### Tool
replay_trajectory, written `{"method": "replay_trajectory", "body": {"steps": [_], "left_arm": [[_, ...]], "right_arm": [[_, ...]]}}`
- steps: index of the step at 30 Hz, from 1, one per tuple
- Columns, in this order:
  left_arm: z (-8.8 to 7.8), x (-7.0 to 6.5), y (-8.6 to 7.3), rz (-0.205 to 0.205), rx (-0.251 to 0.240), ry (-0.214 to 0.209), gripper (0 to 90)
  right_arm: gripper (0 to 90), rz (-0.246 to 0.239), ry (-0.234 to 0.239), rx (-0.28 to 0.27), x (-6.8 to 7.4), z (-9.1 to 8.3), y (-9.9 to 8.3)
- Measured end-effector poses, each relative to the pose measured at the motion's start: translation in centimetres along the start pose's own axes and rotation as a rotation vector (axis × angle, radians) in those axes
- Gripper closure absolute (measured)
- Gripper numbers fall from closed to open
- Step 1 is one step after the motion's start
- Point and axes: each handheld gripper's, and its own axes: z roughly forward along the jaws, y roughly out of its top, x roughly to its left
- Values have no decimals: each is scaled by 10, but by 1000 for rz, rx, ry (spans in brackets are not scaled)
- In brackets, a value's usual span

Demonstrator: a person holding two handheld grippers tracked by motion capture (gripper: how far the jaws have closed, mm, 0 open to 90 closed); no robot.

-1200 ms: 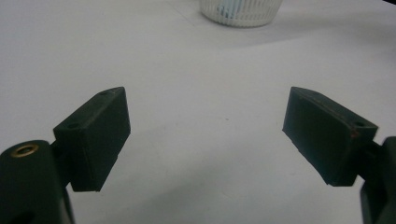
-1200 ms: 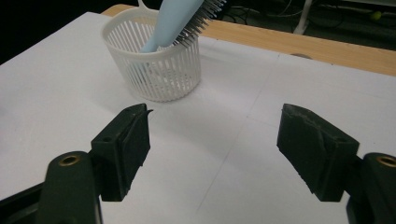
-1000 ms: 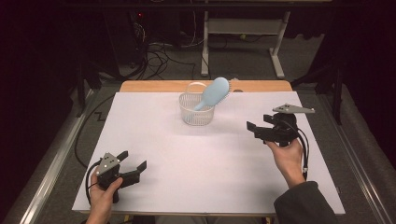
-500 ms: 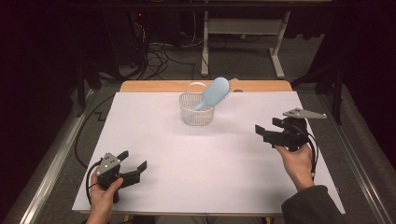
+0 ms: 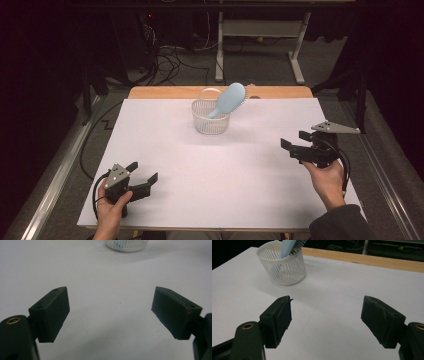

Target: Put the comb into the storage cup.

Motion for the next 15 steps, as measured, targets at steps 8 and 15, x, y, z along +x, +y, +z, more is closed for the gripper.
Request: {"method": "replay_trajectory", "body": {"steps": [8,15], "left_arm": [[0,0,0,-4,0,-2,157],[0,0,0,-1,0,-2,157]], "right_arm": [[248,27,6,-8,-5,-6,-9],[246,37,11,-12,-7,-12,-16]]}}
